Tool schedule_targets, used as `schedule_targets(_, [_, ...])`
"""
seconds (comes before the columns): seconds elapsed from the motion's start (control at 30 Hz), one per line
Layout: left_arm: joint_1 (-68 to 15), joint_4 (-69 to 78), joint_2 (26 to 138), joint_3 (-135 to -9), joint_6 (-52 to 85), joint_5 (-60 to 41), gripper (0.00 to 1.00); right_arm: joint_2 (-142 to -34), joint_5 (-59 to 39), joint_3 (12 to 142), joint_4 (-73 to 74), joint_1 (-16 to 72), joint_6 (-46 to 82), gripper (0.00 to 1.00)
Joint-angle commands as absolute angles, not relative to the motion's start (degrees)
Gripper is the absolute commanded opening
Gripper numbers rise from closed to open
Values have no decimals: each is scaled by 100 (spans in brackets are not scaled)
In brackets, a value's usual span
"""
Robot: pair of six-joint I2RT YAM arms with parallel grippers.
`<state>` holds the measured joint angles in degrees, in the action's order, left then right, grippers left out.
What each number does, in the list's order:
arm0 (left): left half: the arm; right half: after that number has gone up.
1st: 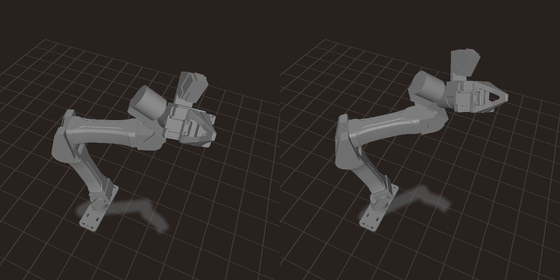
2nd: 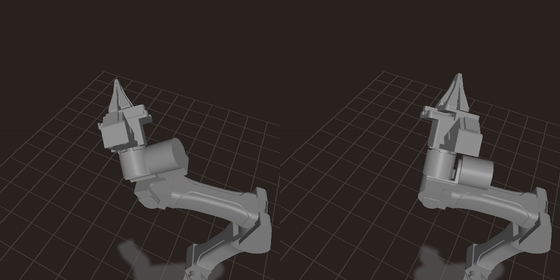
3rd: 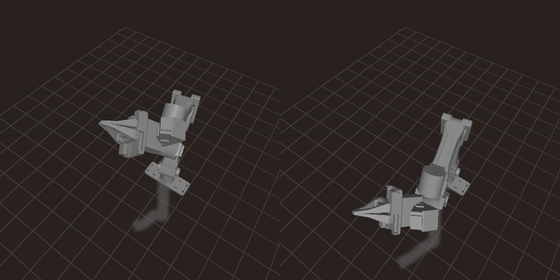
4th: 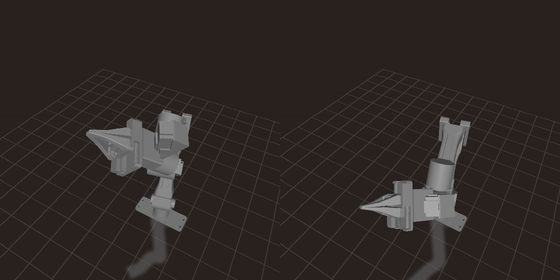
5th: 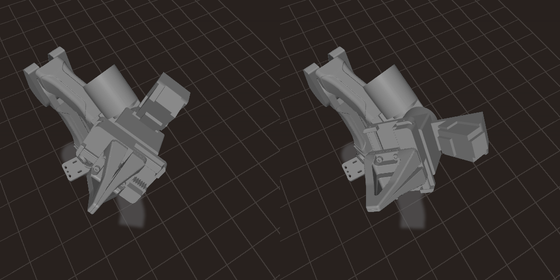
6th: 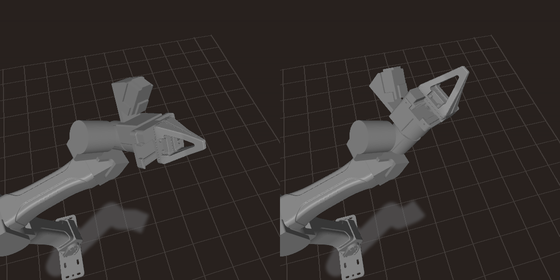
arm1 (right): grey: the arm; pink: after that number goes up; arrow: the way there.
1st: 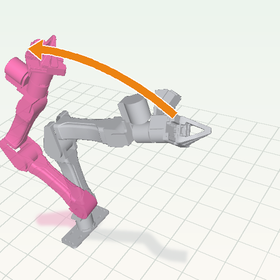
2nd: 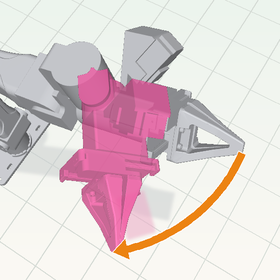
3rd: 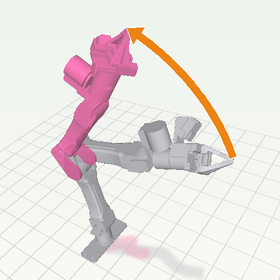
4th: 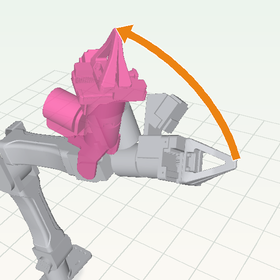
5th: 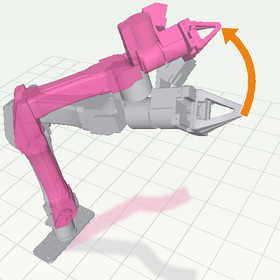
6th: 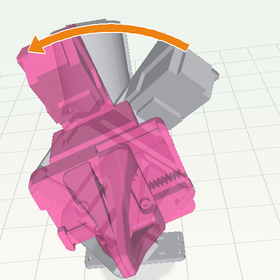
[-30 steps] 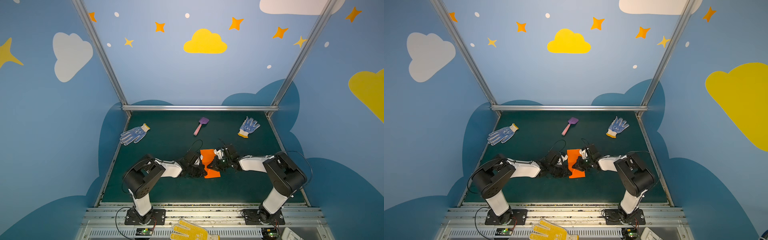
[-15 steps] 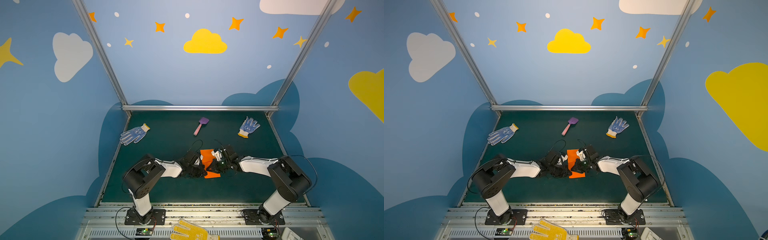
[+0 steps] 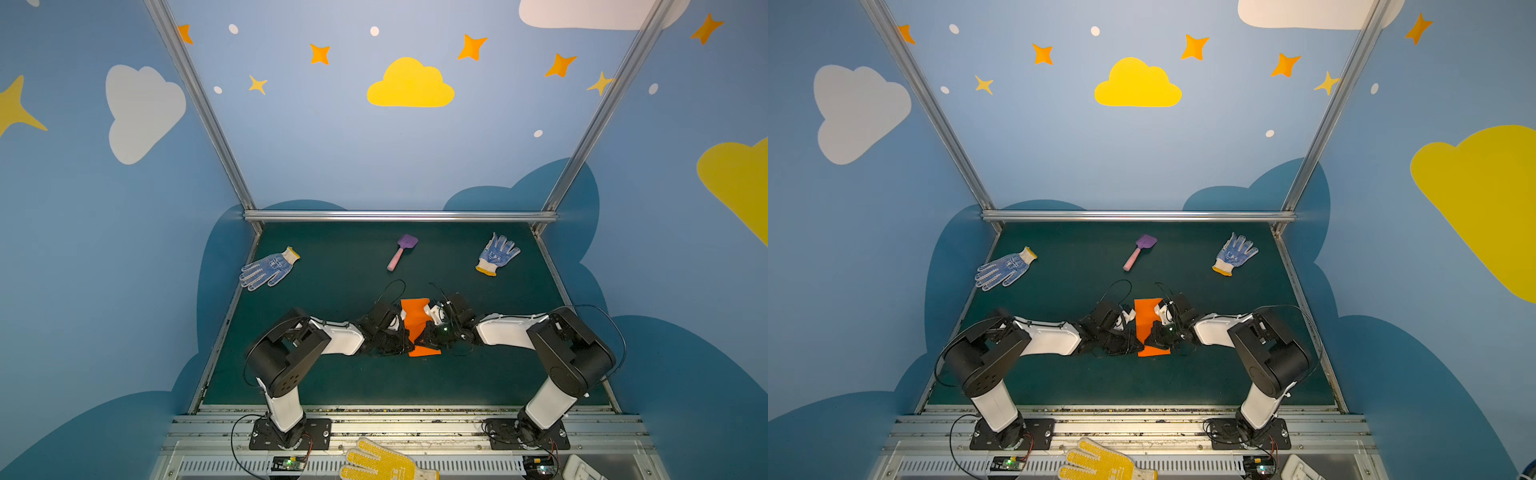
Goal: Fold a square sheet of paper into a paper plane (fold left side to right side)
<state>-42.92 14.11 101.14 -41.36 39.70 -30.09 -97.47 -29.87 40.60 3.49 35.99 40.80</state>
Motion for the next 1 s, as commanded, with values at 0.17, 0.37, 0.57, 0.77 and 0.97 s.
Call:
schedule_targets(0.17, [-4379, 861, 10259, -3973, 3885, -2900, 4, -9880, -2560, 3889, -196, 2899, 3634, 0])
schedule_targets(0.37, [-4374, 846, 10222, -3956, 3885, -2909, 4, -10080, -2552, 4151, -474, 2478, 3484, 0])
schedule_targets(0.57, [-4377, 880, 10188, -3920, 3901, -2918, 4, -10202, -2520, 4362, -700, 2008, 3493, 0])
schedule_targets(0.77, [-4369, 853, 10144, -3921, 3890, -2900, 4, -9843, -2843, 4479, -778, 1876, 3563, 0])
schedule_targets(0.97, [-4370, 844, 10148, -3952, 3877, -2909, 4, -9072, -2857, 4434, -923, 2429, 3751, 0])
